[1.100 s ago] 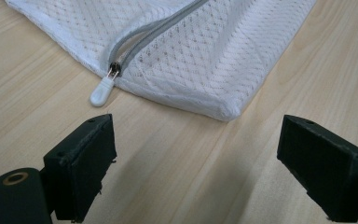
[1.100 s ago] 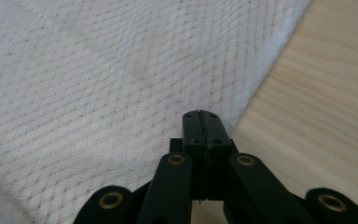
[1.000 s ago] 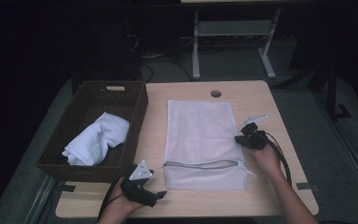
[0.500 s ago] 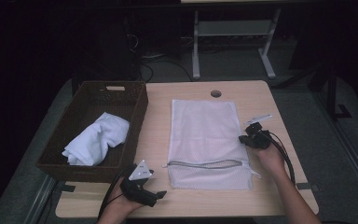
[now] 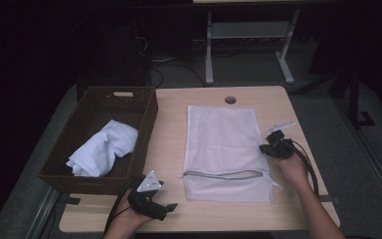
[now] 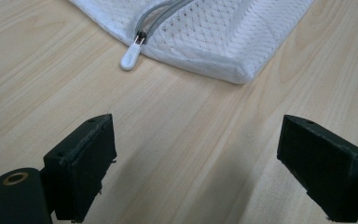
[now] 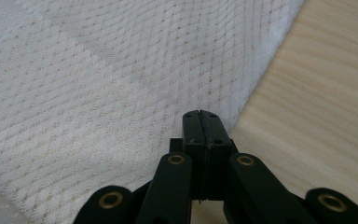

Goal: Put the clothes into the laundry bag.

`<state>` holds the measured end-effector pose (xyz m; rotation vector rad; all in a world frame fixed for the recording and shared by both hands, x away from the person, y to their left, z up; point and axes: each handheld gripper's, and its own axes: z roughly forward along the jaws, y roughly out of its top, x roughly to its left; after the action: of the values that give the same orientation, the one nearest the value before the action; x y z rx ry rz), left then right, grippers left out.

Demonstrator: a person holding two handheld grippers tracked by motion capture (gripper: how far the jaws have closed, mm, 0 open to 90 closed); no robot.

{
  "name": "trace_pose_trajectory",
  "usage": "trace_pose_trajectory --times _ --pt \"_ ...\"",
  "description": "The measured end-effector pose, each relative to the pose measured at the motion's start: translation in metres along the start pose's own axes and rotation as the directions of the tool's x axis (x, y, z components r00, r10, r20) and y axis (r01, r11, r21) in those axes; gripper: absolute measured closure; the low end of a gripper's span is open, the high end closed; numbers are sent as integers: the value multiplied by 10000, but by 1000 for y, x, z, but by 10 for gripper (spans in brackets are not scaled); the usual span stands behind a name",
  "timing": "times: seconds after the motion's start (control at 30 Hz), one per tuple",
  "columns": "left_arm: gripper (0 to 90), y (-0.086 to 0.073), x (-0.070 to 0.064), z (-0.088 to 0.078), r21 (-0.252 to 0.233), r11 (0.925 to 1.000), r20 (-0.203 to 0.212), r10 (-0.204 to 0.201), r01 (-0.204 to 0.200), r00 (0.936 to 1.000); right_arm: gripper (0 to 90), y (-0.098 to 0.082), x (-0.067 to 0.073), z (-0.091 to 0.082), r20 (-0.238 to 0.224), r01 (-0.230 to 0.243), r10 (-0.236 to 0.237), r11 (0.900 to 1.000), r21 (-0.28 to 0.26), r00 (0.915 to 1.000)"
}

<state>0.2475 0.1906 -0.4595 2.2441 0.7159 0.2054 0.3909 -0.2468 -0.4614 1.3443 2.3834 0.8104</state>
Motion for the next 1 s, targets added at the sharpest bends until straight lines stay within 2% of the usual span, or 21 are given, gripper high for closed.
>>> trace_pose_trajectory --times 0.27,1.0 --pt "110 -1 1 0 -15 10000 -20 -57 57 10000 897 -4 -4 -3 190 29 -29 10000 -3 9998" --pt "111 -1 2 0 19 10000 24 -22 22 10000 897 -20 -36 -18 321 -854 846 9960 247 9959"
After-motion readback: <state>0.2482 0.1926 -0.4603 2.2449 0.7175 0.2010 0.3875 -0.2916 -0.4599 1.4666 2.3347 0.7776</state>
